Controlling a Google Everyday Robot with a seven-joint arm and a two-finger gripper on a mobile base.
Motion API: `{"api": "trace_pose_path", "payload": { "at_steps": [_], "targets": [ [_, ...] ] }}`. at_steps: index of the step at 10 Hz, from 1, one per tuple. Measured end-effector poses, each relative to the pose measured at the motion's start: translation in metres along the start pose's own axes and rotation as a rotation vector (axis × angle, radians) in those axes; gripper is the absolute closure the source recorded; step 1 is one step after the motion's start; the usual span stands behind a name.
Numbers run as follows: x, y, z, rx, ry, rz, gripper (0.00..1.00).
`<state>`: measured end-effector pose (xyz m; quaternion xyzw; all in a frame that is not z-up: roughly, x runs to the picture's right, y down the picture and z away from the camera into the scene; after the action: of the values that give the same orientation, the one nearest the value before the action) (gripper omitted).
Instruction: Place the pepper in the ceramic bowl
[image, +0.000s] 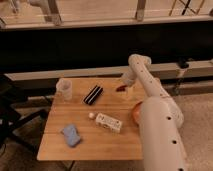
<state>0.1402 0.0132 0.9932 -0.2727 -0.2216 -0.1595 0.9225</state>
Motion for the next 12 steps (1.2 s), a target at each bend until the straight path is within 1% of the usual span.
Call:
{"api": "trace_pose_path", "payload": {
  "at_steps": [2, 4, 5, 6, 9, 12],
  "targets": [
    [0.001, -0.003, -0.001, 0.016, -0.01, 0.051, 0.2],
    [0.002, -0.004, -0.001, 0.023, -0.009, 0.082, 0.2],
    [0.002, -0.005, -0.002, 0.029, -0.005, 0.108, 0.2],
    [0.005, -0.004, -0.003, 0.035, 0.001, 0.136, 0.2],
    [0.013, 0.0, -0.005, 0.06, 0.045, 0.248, 0.2],
    [0.016, 0.002, -0.006, 0.081, 0.071, 0.315, 0.2]
  ]
}}
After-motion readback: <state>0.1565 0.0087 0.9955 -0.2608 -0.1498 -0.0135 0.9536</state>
